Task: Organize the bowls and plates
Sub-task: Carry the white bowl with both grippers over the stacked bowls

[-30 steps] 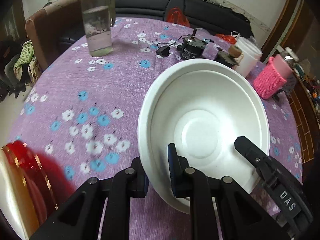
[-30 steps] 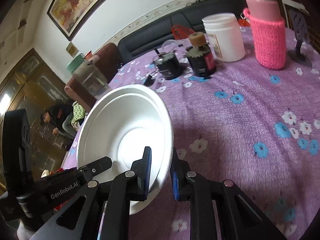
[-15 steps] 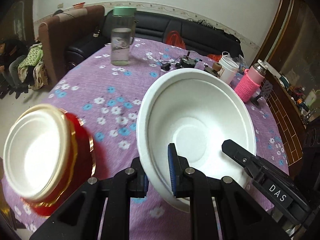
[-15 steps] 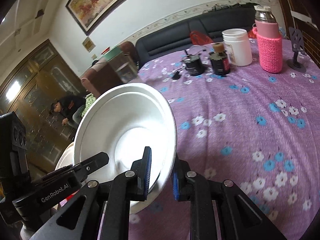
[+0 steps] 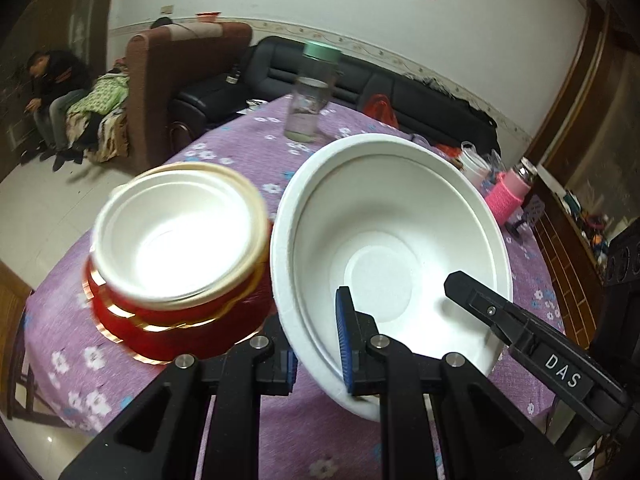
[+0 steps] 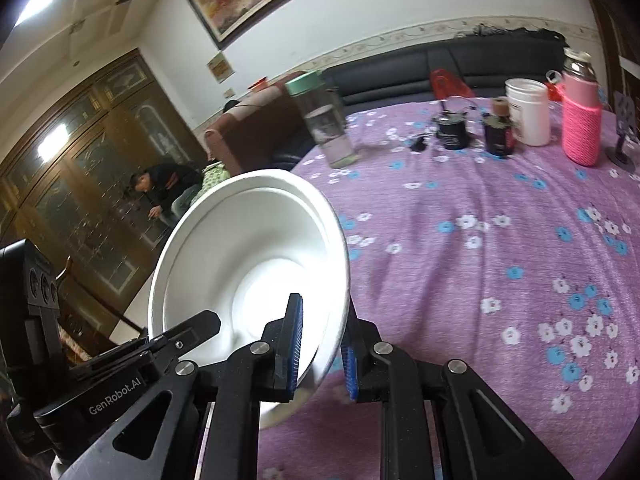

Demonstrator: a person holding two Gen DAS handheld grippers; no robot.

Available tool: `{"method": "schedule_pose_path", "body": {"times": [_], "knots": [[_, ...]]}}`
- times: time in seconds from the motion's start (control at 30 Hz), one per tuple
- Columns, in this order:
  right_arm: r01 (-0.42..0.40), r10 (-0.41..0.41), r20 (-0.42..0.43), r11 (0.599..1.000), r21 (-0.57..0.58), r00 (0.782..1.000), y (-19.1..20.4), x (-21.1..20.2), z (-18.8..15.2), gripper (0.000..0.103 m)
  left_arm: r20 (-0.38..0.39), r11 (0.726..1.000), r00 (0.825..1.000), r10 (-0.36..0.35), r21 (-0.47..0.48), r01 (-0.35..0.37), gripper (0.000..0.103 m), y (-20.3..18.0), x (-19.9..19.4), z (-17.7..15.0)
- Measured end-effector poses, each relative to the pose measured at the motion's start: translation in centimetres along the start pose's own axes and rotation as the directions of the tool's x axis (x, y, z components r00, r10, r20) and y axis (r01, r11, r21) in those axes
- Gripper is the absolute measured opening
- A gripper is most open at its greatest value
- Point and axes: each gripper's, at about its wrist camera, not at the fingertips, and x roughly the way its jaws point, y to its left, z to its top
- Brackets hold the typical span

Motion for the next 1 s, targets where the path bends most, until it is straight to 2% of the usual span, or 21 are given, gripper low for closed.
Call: {"method": "schedule_pose_path", "body": {"times": [0.2, 0.37, 0.7, 1.0], "knots": [[-0.025, 0.024, -0.018, 0.997, -0.071, 1.0, 4.3, 1.3, -0.1, 0.02, 0.052, 0.997, 0.998, 0.034, -0.076, -0.03, 0.016, 3.9, -2.1, 0.0], [-0.033, 0.028, -0.04, 0.992, -0.125, 0.999, 7.6, 3.3, 0.1, 0.02, 0.061, 0.991, 0.995, 0.073, -0.118, -0.066, 0.016, 6.7, -2.6, 0.3], [-0.013, -0.003, -0.089, 0.984, -0.178, 0.996, 11.7, 8.2, 2.1, 0.02, 0.059, 0.981, 0.982, 0.178, -0.094, -0.173, 0.016, 10.2, -1.6, 3.7], [-0.03, 0.007, -0.169, 0.99, -0.138, 0.986, 11.8, 12.1, 2.5, 0.02, 0.004, 0.974, 0.975, 0.22, -0.063, -0.22, 0.016, 12.4, 0.5, 5.2]]}}
